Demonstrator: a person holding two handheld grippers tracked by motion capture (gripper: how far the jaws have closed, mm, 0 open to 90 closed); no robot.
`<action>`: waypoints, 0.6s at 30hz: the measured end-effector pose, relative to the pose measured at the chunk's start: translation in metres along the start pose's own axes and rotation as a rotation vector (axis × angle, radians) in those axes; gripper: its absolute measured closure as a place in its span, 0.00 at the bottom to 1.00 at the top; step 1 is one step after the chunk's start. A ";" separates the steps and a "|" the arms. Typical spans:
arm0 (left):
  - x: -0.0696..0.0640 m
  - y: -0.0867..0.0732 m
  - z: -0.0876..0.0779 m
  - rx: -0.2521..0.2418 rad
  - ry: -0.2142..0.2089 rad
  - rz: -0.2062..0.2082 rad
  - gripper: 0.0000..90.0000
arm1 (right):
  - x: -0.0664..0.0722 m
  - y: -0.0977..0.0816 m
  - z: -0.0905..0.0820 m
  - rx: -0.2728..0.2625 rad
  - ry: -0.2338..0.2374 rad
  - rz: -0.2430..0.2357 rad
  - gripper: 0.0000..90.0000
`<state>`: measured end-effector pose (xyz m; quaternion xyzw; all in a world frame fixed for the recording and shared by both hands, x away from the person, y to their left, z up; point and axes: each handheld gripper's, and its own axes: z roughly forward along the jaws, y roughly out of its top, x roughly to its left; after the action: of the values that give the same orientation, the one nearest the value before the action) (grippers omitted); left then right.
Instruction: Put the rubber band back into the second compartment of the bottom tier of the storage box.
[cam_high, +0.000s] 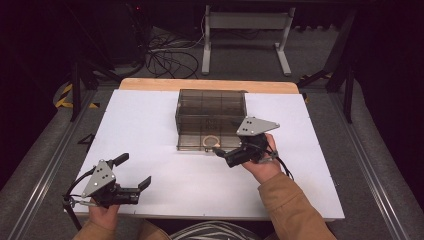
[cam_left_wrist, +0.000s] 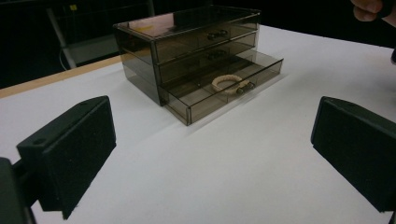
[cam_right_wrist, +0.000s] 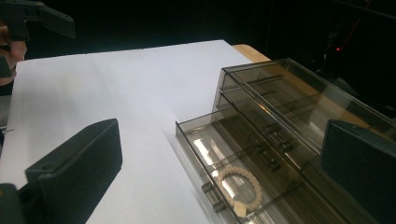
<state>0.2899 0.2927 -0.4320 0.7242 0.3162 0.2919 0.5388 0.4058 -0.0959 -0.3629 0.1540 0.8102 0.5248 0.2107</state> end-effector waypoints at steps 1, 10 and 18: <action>0.000 0.000 0.000 0.001 0.000 0.000 0.01 | 0.001 -0.001 -0.002 -0.002 -0.004 0.001 0.00; 0.000 0.001 -0.001 -0.001 0.005 0.009 0.01 | 0.002 -0.014 -0.030 -0.014 -0.050 0.035 0.00; 0.000 0.001 -0.002 -0.004 0.006 0.007 0.01 | -0.001 -0.035 -0.050 -0.032 -0.052 0.090 0.00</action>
<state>0.2887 0.2935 -0.4308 0.7235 0.3147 0.2964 0.5382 0.3803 -0.1497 -0.3769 0.2005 0.7882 0.5426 0.2102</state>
